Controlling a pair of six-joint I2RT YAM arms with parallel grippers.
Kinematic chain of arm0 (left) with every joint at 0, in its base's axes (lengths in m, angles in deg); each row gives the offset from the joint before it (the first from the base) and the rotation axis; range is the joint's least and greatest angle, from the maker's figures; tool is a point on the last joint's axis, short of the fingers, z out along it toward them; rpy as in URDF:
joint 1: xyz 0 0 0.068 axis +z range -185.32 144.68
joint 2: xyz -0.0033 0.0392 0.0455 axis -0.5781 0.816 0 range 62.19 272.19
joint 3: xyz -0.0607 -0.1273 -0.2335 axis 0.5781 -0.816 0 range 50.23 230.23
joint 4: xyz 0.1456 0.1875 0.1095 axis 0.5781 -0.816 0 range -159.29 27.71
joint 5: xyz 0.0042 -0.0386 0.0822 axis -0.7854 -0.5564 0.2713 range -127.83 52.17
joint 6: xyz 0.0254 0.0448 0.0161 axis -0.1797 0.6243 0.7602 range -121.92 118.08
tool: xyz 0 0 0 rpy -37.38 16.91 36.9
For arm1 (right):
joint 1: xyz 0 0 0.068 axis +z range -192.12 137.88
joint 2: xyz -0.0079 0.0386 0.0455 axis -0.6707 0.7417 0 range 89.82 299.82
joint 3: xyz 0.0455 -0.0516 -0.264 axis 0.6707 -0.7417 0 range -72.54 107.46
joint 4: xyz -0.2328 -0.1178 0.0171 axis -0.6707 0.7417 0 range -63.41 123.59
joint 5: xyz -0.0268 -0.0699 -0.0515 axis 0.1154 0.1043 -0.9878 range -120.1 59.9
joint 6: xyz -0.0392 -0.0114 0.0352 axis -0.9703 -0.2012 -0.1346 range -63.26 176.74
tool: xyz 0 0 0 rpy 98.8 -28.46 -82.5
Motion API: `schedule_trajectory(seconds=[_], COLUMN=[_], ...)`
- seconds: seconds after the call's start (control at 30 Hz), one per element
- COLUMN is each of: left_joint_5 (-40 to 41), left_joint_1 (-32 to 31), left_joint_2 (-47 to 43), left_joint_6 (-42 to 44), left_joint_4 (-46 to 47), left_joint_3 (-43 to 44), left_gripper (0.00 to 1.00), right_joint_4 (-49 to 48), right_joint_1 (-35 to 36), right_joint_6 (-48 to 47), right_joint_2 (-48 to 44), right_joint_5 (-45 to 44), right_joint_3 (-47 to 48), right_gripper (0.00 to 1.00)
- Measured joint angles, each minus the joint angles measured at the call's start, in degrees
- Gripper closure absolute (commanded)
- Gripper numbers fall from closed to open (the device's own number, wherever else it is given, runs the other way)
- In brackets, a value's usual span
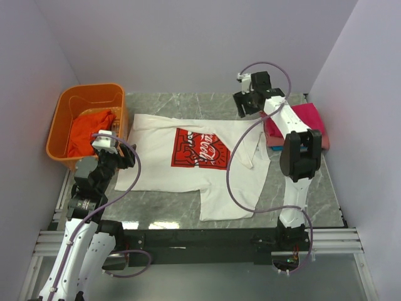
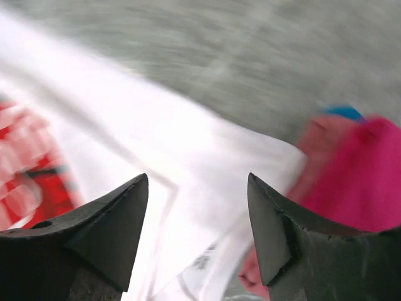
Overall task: Fold and stack the t-shirts
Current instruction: Fold the tshirt
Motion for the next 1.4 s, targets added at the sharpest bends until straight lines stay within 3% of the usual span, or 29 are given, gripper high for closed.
schedule_trajectory(seconds=[0.13, 0.27, 0.93, 1.2, 1.23, 1.33, 1.4], left_joint_5=[0.0, 0.0, -0.1, -0.1, -0.1, -0.1, -0.1], left_joint_1=[0.0, 0.0, 0.0, 0.0, 0.0, 0.0, 0.0], left_joint_2=[0.0, -0.2, -0.3, -0.2, -0.2, -0.2, -0.2], left_joint_6=[0.0, 0.0, 0.0, 0.0, 0.0, 0.0, 0.0], left_joint_4=[0.0, 0.0, 0.0, 0.0, 0.0, 0.0, 0.0], left_joint_3=[0.0, 0.0, 0.0, 0.0, 0.0, 0.0, 0.0], left_gripper=[0.31, 0.31, 0.31, 0.3, 0.31, 0.31, 0.3], right_joint_4=[4.6, 9.6, 14.7, 14.7, 14.7, 14.6, 14.4], right_joint_1=[2.6, 2.0, -0.6, -0.6, -0.6, -0.6, -0.6], right_joint_6=[-5.6, -9.5, -12.1, -12.9, -13.0, -13.3, -13.4], right_joint_2=[-2.5, 0.1, 10.2, 11.1, 11.1, 11.1, 11.0], right_joint_5=[13.4, 20.5, 19.2, 19.7, 19.8, 20.3, 20.4], right_joint_3=[0.9, 1.4, 0.3, 1.4, 1.4, 1.4, 1.1], right_gripper=[0.3, 0.32, 0.38, 0.58, 0.68, 0.85, 0.9])
